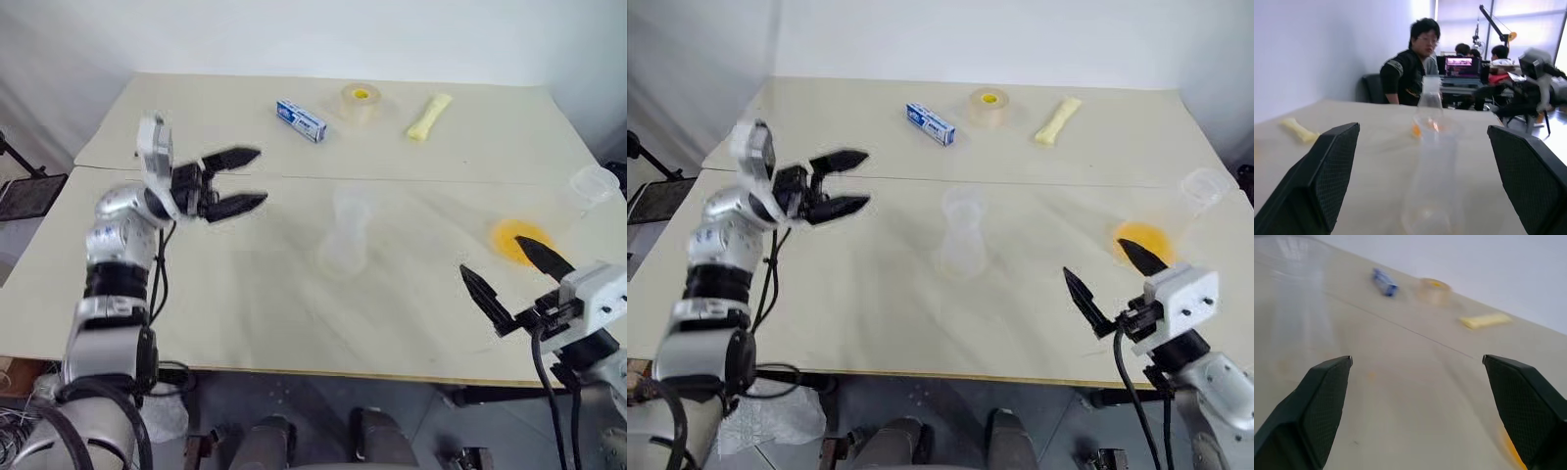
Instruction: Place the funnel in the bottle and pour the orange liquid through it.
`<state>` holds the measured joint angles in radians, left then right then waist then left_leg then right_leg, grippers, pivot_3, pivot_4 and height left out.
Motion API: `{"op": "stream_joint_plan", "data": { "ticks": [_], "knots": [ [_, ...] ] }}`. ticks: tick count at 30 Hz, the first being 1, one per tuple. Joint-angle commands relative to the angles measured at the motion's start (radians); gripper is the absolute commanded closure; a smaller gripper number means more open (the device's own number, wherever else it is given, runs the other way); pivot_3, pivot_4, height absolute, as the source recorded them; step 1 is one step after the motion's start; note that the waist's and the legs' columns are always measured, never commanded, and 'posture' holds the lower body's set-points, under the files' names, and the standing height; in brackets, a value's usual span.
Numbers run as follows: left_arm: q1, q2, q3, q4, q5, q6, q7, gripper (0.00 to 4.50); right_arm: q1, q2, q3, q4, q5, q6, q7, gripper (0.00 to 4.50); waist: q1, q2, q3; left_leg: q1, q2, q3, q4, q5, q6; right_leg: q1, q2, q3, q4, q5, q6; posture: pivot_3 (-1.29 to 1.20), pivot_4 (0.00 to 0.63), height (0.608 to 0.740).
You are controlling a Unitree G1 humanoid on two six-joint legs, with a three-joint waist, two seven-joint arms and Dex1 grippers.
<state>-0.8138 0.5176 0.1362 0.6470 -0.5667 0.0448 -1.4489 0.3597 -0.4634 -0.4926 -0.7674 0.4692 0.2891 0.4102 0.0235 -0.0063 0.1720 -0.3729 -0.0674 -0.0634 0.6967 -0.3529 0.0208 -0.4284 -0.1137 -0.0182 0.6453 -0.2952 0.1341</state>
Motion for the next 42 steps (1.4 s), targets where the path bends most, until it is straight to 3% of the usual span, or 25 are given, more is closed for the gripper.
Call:
{"op": "stream_joint_plan", "data": {
  "ticks": [1,5,11,27,42],
  "knots": [
    [0.032,-0.010,-0.026,-0.052,0.044,-0.061,-0.049,0.04,0.038,0.068,-0.062,-0.095,-0.031,0.016,-0.122,0.00,0.000,-0.001,0.000,0.000,0.000,0.000,0.001,0.000,0.000,0.000,0.000,0.000,0.000,0.000,0.000,0.00,0.150,0.740],
    [0.045,0.000,-0.062,-0.050,0.078,-0.056,-0.109,0.04,0.041,0.125,-0.094,-0.113,-0.078,0.039,-0.228,0.00,-0.001,0.000,0.000,0.001,0.000,0.001,0.001,0.000,0.001,0.002,0.000,0.001,0.000,0.000,0.000,0.00,0.150,0.740],
    [0.014,-0.001,-0.071,-0.012,0.101,-0.090,-0.108,0.04,-0.069,0.103,-0.153,0.027,-0.082,0.043,-0.274,0.00,-0.009,0.000,0.000,0.002,0.001,0.003,0.000,0.000,0.001,0.001,0.002,0.003,0.001,0.000,0.000,0.00,0.150,0.740],
    [0.060,0.014,-0.059,-0.115,0.093,-0.066,-0.064,0.04,-0.523,-0.116,-0.146,0.639,0.004,-0.022,-0.060,0.00,-0.027,0.000,-0.001,0.003,0.001,0.004,-0.001,0.000,0.002,0.001,0.001,0.003,0.000,0.000,0.000,0.00,0.150,0.740],
    [0.131,0.032,-0.041,-0.252,0.081,-0.005,-0.016,0.04,-0.720,-0.139,-0.080,0.902,-0.021,-0.102,0.002,0.00,-0.026,0.001,0.000,0.002,0.002,0.004,-0.001,0.000,0.001,0.001,0.000,0.003,-0.002,0.000,0.000,0.00,0.150,0.740]
  ]
}}
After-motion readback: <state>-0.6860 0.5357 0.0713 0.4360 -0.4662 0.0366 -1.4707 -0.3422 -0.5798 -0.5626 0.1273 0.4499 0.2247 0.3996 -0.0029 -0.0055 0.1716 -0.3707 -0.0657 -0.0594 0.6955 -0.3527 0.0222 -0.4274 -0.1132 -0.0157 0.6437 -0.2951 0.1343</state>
